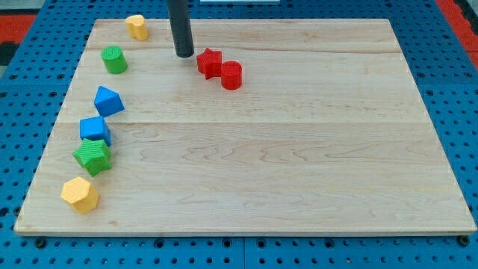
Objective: Push red blocks slightly down and right
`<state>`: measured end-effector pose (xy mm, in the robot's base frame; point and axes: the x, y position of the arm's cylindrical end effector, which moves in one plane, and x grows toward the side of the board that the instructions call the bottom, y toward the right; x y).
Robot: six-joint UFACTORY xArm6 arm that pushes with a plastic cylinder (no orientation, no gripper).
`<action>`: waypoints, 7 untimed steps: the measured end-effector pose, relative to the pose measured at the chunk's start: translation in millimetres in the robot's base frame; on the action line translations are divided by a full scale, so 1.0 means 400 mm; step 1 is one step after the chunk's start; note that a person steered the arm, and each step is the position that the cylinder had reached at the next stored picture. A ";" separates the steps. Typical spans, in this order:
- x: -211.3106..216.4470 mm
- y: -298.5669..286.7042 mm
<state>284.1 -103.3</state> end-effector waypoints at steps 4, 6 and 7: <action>0.066 0.033; 0.066 0.032; 0.150 0.153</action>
<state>344.2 -42.0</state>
